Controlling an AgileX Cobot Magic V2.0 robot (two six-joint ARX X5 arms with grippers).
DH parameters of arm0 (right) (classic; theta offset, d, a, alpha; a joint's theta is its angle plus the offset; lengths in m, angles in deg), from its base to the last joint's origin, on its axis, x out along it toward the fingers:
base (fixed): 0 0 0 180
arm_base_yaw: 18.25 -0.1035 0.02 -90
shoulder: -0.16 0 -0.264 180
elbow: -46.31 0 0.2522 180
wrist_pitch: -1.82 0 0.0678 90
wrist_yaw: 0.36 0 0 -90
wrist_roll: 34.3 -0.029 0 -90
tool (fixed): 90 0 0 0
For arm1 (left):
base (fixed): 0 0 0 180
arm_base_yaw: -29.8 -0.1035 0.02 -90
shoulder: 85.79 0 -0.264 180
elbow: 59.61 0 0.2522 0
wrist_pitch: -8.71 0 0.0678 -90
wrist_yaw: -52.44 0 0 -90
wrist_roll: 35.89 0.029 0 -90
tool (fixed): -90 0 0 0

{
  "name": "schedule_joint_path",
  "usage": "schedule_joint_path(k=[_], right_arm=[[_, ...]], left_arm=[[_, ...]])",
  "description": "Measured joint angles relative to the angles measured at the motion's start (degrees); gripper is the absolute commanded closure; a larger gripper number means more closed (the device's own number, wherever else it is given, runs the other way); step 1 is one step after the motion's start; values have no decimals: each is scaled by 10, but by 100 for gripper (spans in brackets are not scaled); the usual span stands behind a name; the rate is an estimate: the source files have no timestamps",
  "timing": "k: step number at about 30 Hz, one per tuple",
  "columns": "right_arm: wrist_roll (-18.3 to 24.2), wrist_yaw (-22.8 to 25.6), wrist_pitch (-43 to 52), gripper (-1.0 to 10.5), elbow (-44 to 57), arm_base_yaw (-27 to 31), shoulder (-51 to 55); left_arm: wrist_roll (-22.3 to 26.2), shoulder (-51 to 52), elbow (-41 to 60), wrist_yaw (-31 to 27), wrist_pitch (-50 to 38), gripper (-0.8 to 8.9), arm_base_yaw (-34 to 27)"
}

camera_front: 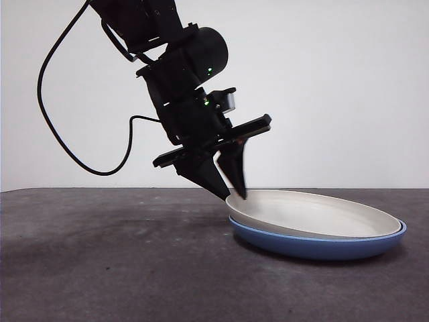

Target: Pick up the white plate, put it on the blue plate, put it on desk

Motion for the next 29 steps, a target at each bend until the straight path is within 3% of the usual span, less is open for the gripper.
schedule_joint_path(k=[19, 29], right_arm=[[0, 0, 0, 563, 0, 0, 0], [-7, 43, 0, 563, 0, 0, -2]], left_arm=[[12, 13, -65, 0, 101, 554, -13], [47, 166, -66, 0, 191, 555, -56]])
